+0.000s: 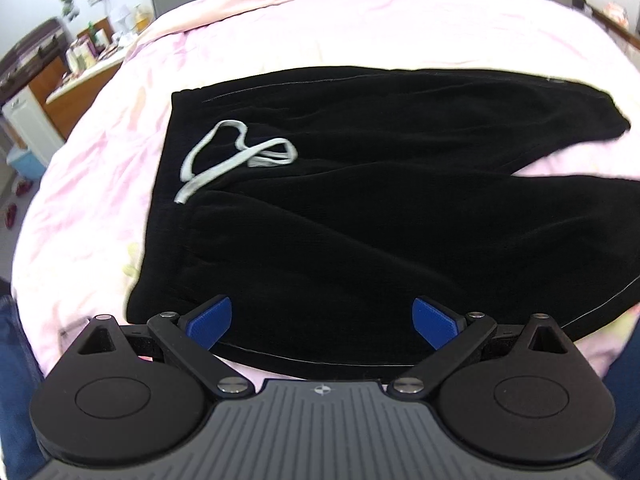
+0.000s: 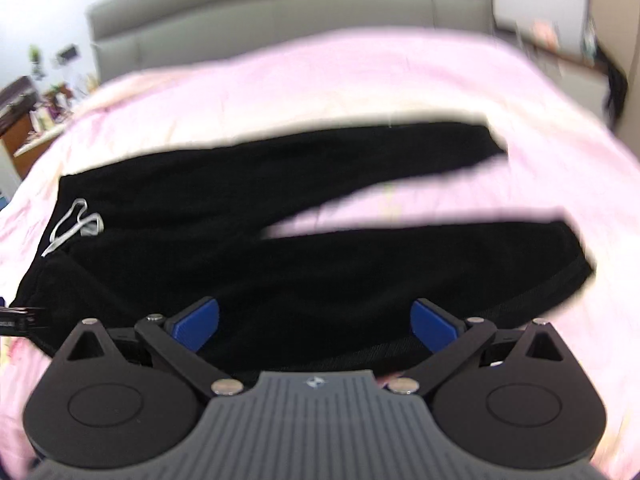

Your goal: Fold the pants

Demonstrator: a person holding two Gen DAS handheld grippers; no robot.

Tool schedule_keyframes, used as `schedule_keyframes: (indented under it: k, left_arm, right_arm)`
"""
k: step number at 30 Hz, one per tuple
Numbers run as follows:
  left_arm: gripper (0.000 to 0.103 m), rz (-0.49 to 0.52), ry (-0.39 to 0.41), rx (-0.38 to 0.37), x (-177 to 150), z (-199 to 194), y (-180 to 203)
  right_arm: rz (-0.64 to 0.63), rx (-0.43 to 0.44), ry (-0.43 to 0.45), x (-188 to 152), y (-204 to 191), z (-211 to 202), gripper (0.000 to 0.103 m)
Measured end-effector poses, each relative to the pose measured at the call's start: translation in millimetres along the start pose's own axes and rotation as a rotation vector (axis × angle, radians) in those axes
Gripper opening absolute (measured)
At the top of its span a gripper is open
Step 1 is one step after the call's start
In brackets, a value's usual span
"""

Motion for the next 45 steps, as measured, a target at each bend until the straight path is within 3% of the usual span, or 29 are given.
schedule_keyframes:
  k: [4,6,8,10,12,13,16,18,22,24,29,36,42,45]
  left_arm:
    - [0.103,0.156,0.029,0.051,14,-3,-20]
    - [0.103,0.223,0.072,0.089,26,-15,-34]
    - [0.103,0.296,0.116,0.083,36,-27,-43]
    - [0.103,0.38,0.133,0.052,41,-29,-48]
    - [0.103,0.444,0.113,0.061,42,-15,-48]
    - [0.103,0.483,0.1,0.079,41,-3,-46]
    - [0.103,0.626,0.093,0.172,31,30,-41]
    - [0.103,0.687,0.097,0.192,22,44,-38]
    - [0.103,0.791,0.071,0.004,-13,49,-17]
    - [0.103,0.888,0.065,-0.044,-38,52,-2]
    - [0.103,0.964,0.034,0.005,-76,83,14]
    - [0.103,0.937,0.063,0.014,-76,89,3]
    - [0.103,1.083,0.054,-0.047,-98,84,-8]
    - [0.103,1.125,0.079,0.022,-99,93,-6]
  right_arm:
    - [-0.262,0.006,0.098,5,-5,-5,0.098]
    - [-0.329,0.066,0.166,10,-7,-16,0.098]
    - [-0.365,0.183,0.211,13,-6,-23,0.098]
    - [-0.385,0.25,0.145,11,-7,-11,0.098]
    - [-0.423,0.218,-0.021,4,-13,22,0.098]
    - [-0.459,0.213,-0.063,-2,-17,35,0.098]
    - [-0.622,0.194,-0.076,-24,-31,56,0.098]
    - [-0.778,0.206,-0.061,-38,-40,63,0.098]
    - [-1.147,0.223,-0.059,-71,-50,73,0.096]
    - [-1.259,0.229,-0.08,-79,-50,79,0.09]
    - [-1.294,0.24,-0.137,-70,-48,106,0.088]
    - [-1.347,0.218,-0.153,-79,-46,130,0.088]
    - [-1.352,0.241,-0.171,-71,-43,133,0.084]
    - [-1.343,0.249,-0.182,-70,-43,137,0.082]
Point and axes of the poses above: each gripper's, at about its wrist camera, not at the fingertips, and z roughly the way its jaws point, y to its right, x to its top, the point moved 1 cm from there along z, roughly the way its jaws point, and after that the axes turned 2 degrees about -x, right-handed, at the moved point
